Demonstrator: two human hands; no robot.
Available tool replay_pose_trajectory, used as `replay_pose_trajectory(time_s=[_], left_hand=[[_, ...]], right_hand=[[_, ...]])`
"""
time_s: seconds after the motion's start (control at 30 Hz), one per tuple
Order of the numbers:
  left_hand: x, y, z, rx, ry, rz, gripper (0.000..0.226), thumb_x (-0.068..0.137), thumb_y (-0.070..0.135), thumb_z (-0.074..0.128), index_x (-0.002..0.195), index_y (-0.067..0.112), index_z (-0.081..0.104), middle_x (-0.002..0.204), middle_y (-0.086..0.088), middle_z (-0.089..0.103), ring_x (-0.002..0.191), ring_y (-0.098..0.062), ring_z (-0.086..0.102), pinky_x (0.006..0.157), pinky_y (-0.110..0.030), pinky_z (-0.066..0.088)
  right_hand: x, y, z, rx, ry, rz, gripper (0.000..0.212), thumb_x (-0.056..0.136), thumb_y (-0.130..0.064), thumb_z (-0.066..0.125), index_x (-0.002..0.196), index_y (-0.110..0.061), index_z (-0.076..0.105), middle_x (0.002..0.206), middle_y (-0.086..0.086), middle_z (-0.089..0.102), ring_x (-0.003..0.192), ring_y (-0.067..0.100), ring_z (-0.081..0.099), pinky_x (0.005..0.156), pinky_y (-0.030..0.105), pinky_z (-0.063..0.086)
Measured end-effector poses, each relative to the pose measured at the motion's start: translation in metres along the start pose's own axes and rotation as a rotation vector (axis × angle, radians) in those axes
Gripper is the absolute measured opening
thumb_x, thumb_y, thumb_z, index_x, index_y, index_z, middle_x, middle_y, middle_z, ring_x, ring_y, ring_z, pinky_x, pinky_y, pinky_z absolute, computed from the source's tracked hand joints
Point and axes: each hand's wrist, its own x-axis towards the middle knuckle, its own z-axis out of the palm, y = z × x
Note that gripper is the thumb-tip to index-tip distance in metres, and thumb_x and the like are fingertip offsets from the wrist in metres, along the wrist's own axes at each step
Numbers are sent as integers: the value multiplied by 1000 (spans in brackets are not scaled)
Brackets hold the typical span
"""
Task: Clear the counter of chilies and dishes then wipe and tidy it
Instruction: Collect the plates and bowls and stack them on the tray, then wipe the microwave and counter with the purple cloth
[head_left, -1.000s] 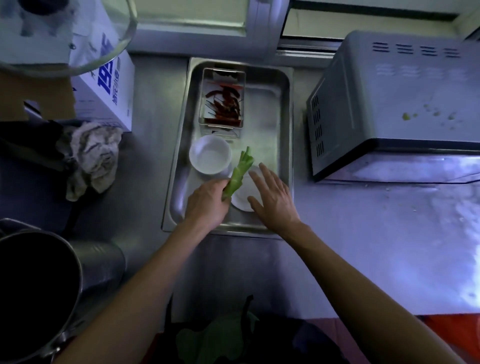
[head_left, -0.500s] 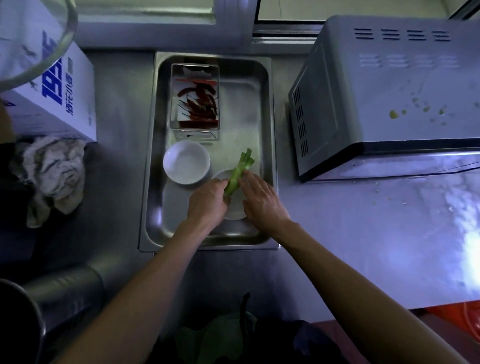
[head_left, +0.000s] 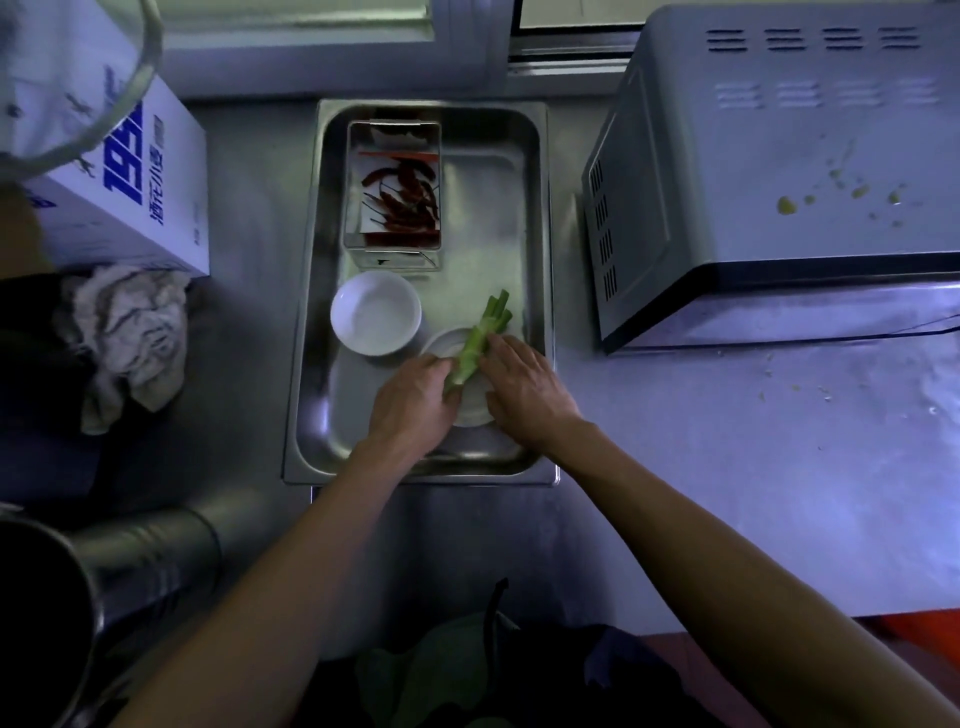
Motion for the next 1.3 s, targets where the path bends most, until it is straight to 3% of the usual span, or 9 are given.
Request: replay_pose_trajectory(time_s=[0.27,0.37,0.53,0.63,0.77,1.07,1.3], left_hand=[[-46,-6,-24,99,-55,-5,35,91,36,59,124,23,62,119,-3,64,112,-29,59,85,-44,54],[-62,-4,-30,101,-51,49,36,91,38,58,124,23,62,121,-4,64,114,-29,59,86,-42,53],[-91,3,-34,100,-48,168,37,92,35,56,126,22,58,127,-4,62,115,-29,57,89,-45,51],[-105,10,-34,105,-69,230,47,93,35,56,137,23,50,139,-3,55,124,-29,51,95,-46,47],[-116,26,-30,132,-76,333,49,94,38,57,140,23,50,140,-3,56,126,-28,51,97,-44,48],[-130,113,6,197,-177,572,55,94,40,56,146,22,47,149,-2,49,136,-23,44,109,-38,38],[-142,213,55,276,-252,718,55,97,44,52,147,22,44,151,0,46,136,-22,43,109,-34,36]], right_hand=[[-36,-27,-19,6,89,17,53,91,-15,59,142,-9,49,156,18,35,145,35,31,119,46,29],[-61,-38,-21,31,118,98,51,93,-20,57,143,-11,48,158,16,33,145,34,30,117,46,30],[-117,-58,-21,129,206,261,45,92,-21,62,135,-8,57,145,17,47,133,37,43,109,46,39],[-149,-64,-20,117,215,360,48,96,-30,58,141,-16,51,153,11,40,141,32,36,113,43,34],[-191,-66,-21,111,273,467,51,99,-38,54,146,-21,44,158,9,35,146,29,30,116,43,28],[-297,-36,-17,193,360,740,55,100,-42,51,151,-24,39,162,6,28,149,27,24,119,45,25],[-388,10,-9,256,415,910,56,99,-42,53,150,-24,40,161,5,31,148,26,27,118,46,28]])
